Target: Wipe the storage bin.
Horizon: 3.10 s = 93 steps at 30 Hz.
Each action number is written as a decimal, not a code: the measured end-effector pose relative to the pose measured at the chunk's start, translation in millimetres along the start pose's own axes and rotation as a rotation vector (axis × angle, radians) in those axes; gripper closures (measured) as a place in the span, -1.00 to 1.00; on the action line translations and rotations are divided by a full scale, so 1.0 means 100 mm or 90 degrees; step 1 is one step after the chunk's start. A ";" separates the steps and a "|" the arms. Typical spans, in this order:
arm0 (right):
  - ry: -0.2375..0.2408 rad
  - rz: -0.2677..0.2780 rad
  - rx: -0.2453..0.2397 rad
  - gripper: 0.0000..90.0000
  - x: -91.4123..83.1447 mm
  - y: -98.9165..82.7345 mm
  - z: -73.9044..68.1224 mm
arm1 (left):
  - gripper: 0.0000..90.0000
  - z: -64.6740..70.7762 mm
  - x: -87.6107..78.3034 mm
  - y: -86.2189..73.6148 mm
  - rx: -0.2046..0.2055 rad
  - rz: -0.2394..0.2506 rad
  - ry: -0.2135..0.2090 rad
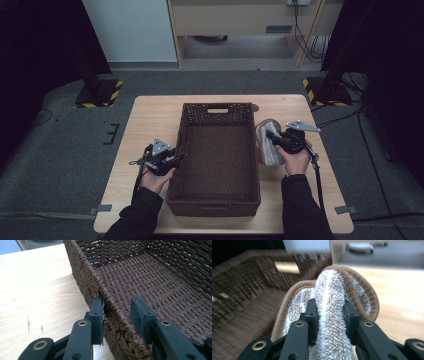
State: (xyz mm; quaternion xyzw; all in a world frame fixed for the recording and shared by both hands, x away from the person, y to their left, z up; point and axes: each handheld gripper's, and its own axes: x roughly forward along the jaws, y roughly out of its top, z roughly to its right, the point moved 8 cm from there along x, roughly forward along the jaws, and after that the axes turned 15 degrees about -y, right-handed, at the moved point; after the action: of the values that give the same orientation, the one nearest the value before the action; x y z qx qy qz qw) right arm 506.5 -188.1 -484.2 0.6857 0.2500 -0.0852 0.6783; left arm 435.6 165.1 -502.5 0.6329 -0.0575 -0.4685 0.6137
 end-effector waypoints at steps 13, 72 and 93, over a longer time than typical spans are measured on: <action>0.035 -0.006 -0.020 0.60 -0.05 -0.14 -0.28 | 0.42 -0.01 0.01 0.00 -0.003 -0.003 0.006; -0.011 -0.085 -0.032 0.59 0.12 -0.55 -0.13 | 0.16 -0.13 0.08 0.09 -0.017 0.017 0.016; 0.054 0.001 0.000 0.59 -0.33 -0.26 -0.30 | 0.29 0.16 -0.15 -0.09 0.010 -0.019 -0.019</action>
State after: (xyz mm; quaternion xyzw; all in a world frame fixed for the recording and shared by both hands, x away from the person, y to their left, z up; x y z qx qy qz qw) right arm 459.3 -167.3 -489.9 0.6888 0.2778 -0.0556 0.6673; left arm 412.3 165.3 -499.6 0.6314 -0.0612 -0.4867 0.6005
